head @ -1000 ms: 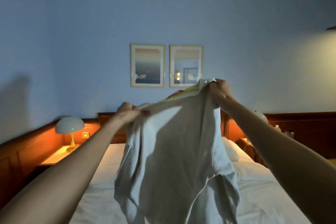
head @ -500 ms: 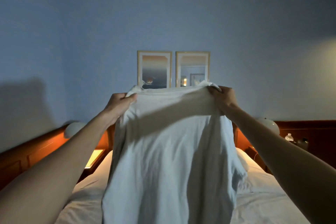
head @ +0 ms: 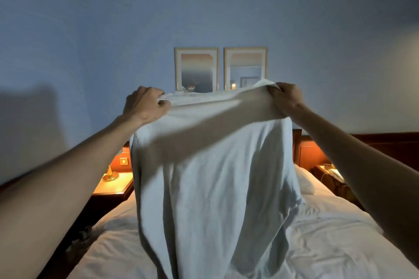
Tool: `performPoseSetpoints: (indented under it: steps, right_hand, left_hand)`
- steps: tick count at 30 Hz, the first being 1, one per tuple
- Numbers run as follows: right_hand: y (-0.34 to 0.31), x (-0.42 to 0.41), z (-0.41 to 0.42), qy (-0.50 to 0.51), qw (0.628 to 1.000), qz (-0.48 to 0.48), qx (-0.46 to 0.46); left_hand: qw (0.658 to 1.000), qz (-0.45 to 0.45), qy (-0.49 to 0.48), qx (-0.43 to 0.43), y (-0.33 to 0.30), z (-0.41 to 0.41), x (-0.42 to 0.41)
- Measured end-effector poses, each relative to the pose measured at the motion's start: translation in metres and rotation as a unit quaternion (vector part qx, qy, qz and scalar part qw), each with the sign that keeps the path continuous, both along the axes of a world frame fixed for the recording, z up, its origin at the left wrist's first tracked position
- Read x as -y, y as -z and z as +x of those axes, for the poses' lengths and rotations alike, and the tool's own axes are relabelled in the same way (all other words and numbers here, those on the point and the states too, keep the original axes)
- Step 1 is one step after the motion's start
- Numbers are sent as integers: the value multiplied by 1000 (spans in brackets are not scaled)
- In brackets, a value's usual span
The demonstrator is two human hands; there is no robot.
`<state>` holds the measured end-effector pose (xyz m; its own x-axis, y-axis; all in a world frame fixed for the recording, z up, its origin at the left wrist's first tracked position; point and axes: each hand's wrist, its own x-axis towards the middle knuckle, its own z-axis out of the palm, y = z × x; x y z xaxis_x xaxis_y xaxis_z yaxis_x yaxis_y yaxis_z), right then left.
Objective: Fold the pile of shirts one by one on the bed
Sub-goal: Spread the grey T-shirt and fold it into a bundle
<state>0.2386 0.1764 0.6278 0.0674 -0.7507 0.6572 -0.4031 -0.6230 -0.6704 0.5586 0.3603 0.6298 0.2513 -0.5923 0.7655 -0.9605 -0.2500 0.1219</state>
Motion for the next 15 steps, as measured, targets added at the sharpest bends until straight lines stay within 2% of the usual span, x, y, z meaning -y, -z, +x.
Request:
performPoseSetpoints:
  steps: [2,4,5,7,8,9,10,12,13,15]
  right_hand:
    - [1,-4,2,-2,1000,6,-3]
    - [0,-7,2,-12,1000,26,-11]
    - [-1,-8,0,-25,999,45,-12]
    - [-3,-8,-5,-59,995,86,-2]
    - [-5,-8,-7,-62,994,86,8]
    - [-6,-6,-10,-51,996,72,18]
    - [-6,-5,-12,-32,998,57,17]
    - [-2,-8,-11,-1,997,57,-46]
    - [1,-11,-7,7,995,65,-80]
    - [6,-14,-3,12,996,56,-76]
  left_hand:
    - [998,-34,-26,-50,1,2,5]
    - [979,-68,21,-191,-3,9,9]
    - [947,-73,97,-298,-4,13,11]
    - [808,-64,281,-514,-5,15,8]
    - [765,-63,326,-553,-4,17,7]
    - [767,-51,339,-543,-1,20,6]
    - [799,-25,328,-503,3,25,8]
    - [903,25,227,-363,12,34,9]
    - [924,8,197,-328,14,37,11]
    - [914,-52,228,-333,13,38,15]
